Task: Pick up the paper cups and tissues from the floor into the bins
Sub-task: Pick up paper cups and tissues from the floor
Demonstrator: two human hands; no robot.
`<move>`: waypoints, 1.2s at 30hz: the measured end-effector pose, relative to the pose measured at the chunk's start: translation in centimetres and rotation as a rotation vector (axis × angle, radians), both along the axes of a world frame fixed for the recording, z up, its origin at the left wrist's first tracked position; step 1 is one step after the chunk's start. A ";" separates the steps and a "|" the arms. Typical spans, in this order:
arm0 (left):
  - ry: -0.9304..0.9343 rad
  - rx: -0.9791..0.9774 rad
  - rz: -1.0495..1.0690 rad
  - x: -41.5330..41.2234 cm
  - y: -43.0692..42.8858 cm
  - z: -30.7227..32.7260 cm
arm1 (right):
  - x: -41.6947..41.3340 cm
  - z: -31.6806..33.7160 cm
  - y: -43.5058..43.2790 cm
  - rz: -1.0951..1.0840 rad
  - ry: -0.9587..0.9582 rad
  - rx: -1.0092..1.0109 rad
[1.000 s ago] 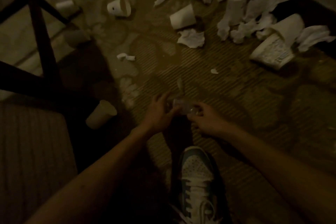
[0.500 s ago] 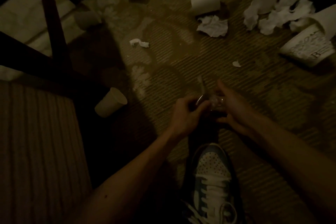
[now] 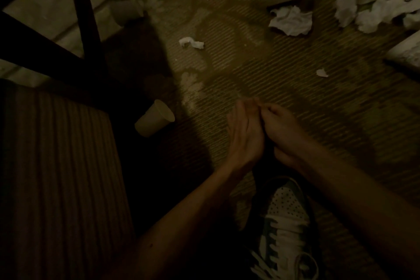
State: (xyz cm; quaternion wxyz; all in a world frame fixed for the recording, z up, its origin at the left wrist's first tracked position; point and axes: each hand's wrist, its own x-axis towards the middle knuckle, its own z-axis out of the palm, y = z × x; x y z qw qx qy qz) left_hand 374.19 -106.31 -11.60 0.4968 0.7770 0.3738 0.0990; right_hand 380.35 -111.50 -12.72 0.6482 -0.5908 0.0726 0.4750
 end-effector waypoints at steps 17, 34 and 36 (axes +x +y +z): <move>0.968 0.387 0.014 -6.4 16.3 0.3 | 2.9 -0.1 -3.1 -0.029 0.020 -0.073; 0.094 -0.269 -0.312 7.5 3.2 3.9 | 10.0 0.4 -7.3 -0.351 0.056 0.013; 0.055 -0.340 -0.340 9.4 1.8 3.9 | 10.9 0.7 -7.9 -0.362 0.057 0.006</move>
